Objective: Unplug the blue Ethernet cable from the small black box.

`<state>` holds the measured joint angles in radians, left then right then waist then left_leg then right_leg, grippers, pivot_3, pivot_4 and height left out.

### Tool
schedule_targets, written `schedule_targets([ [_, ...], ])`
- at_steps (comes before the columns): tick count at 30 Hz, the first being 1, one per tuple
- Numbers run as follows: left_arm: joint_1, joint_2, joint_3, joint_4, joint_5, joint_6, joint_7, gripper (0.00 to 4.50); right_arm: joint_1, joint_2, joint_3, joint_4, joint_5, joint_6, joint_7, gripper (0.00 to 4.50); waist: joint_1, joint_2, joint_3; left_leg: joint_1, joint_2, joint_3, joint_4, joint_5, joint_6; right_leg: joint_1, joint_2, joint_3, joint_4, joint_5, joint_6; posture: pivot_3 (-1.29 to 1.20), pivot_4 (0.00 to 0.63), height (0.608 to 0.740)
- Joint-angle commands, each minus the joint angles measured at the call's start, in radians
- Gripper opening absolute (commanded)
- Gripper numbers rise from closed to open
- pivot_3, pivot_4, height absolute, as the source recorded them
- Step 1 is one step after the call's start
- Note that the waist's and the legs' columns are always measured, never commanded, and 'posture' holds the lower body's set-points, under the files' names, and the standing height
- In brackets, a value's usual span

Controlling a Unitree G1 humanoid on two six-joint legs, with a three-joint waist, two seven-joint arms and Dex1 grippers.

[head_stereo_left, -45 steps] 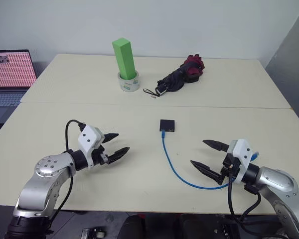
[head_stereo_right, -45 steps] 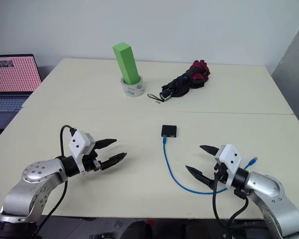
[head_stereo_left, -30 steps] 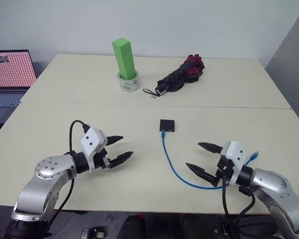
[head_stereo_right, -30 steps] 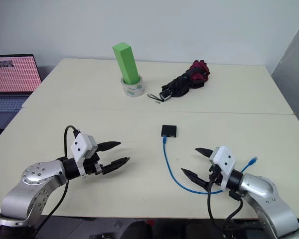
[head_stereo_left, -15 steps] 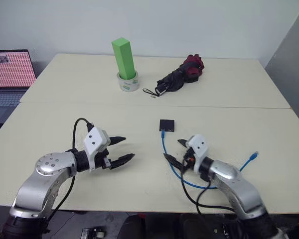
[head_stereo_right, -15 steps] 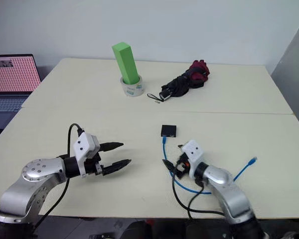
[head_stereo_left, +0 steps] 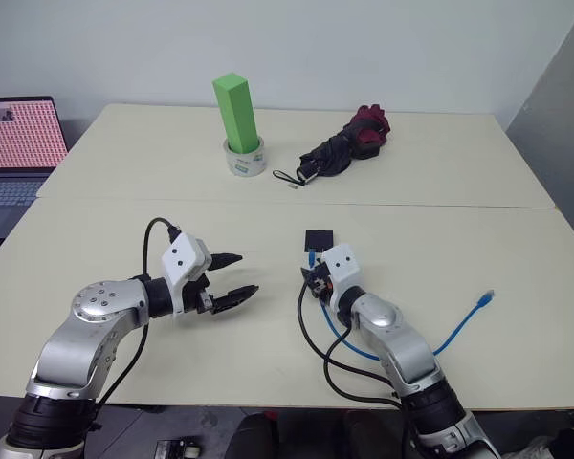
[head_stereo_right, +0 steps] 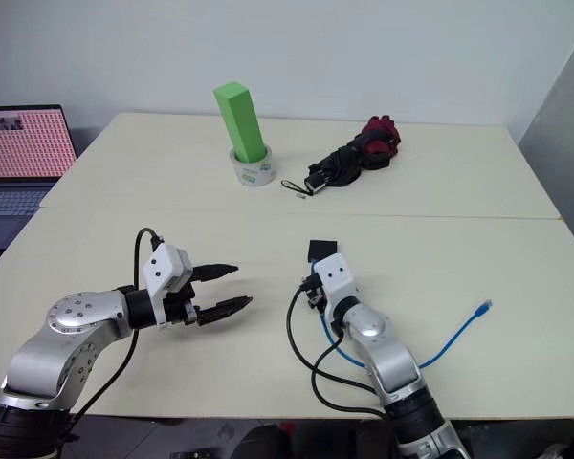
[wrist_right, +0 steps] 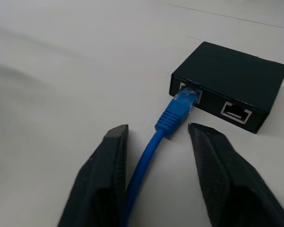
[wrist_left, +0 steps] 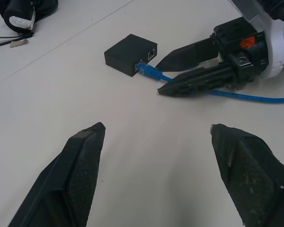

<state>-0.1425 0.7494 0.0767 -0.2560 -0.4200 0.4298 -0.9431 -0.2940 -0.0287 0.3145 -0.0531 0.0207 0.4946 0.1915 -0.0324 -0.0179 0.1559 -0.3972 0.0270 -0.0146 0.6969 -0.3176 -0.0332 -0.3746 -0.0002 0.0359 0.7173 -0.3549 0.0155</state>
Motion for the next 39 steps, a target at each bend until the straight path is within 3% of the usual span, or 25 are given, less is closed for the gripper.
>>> schedule_targets([
  [1, -0.015, -0.008, 0.000, 0.006, -0.015, -0.004, -0.014, 3.80, -0.008, -0.026, -0.021, 0.007, -0.008, 0.040, 0.018, 1.00, 0.000, 0.000, 0.000, 0.000, 0.000, 0.000, 0.000, 0.000, 0.000, 0.000, 0.000, 0.000, 0.000, 0.000, 0.000, 0.00, 0.150, 0.740],
  [5, -0.045, -0.035, 0.004, 0.059, -0.016, 0.001, 0.001, 3.80, -0.042, -0.098, -0.019, -0.013, -0.014, 0.043, 0.090, 0.05, 0.003, 0.000, 0.000, 0.000, 0.000, 0.000, 0.000, 0.000, 0.000, 0.000, 0.000, 0.000, 0.000, 0.000, 0.000, 0.00, 0.150, 0.740],
  [8, -0.072, -0.058, 0.013, 0.104, -0.034, 0.028, 0.011, 3.80, -0.065, -0.205, 0.014, -0.047, -0.045, -0.014, 0.189, 0.04, 0.004, 0.000, 0.000, 0.000, -0.001, 0.000, 0.000, 0.000, 0.000, 0.000, -0.001, -0.001, 0.000, 0.000, 0.000, 0.00, 0.150, 0.740],
  [12, -0.127, -0.103, 0.061, 0.118, -0.187, 0.216, 0.025, 3.80, -0.078, -0.451, 0.072, -0.099, -0.143, -0.288, 0.353, 0.02, 0.007, 0.000, 0.001, -0.003, -0.003, -0.001, 0.001, 0.000, 0.000, 0.000, -0.003, -0.001, -0.002, 0.000, 0.000, 0.00, 0.150, 0.740],
  [19, -0.156, -0.057, 0.068, 0.113, -0.360, 0.423, -0.086, 3.80, -0.149, -0.651, 0.081, 0.016, -0.275, -0.848, 0.401, 0.02, -0.017, 0.000, 0.001, -0.002, 0.001, 0.000, 0.000, 0.000, 0.000, -0.001, 0.001, 0.000, -0.002, 0.000, 0.000, 0.00, 0.150, 0.740],
  [25, -0.195, -0.103, 0.040, 0.099, -0.389, 0.439, -0.085, 3.80, -0.197, -0.673, 0.065, 0.111, -0.269, -1.111, 0.410, 0.01, -0.012, 0.000, 0.001, -0.002, 0.001, 0.000, 0.001, 0.000, 0.000, 0.000, 0.001, -0.001, -0.002, 0.000, 0.000, 0.00, 0.150, 0.740],
  [37, -0.212, -0.178, 0.015, 0.094, -0.414, 0.430, -0.082, 3.80, -0.237, -0.625, 0.051, 0.152, -0.239, -1.196, 0.435, 0.01, -0.002, 0.000, 0.001, -0.002, 0.001, 0.000, 0.002, 0.000, 0.000, 0.000, 0.000, 0.000, -0.002, 0.000, 0.000, 0.00, 0.150, 0.740],
  [39, -0.216, -0.186, 0.014, 0.102, -0.415, 0.425, -0.082, 3.41, -0.240, -0.618, 0.051, 0.151, -0.237, -1.197, 0.441, 0.01, -0.001, 0.000, 0.001, -0.002, 0.001, 0.000, 0.002, 0.000, 0.000, 0.000, 0.000, 0.000, -0.002, 0.000, 0.000, 0.00, 0.150, 0.740],
])
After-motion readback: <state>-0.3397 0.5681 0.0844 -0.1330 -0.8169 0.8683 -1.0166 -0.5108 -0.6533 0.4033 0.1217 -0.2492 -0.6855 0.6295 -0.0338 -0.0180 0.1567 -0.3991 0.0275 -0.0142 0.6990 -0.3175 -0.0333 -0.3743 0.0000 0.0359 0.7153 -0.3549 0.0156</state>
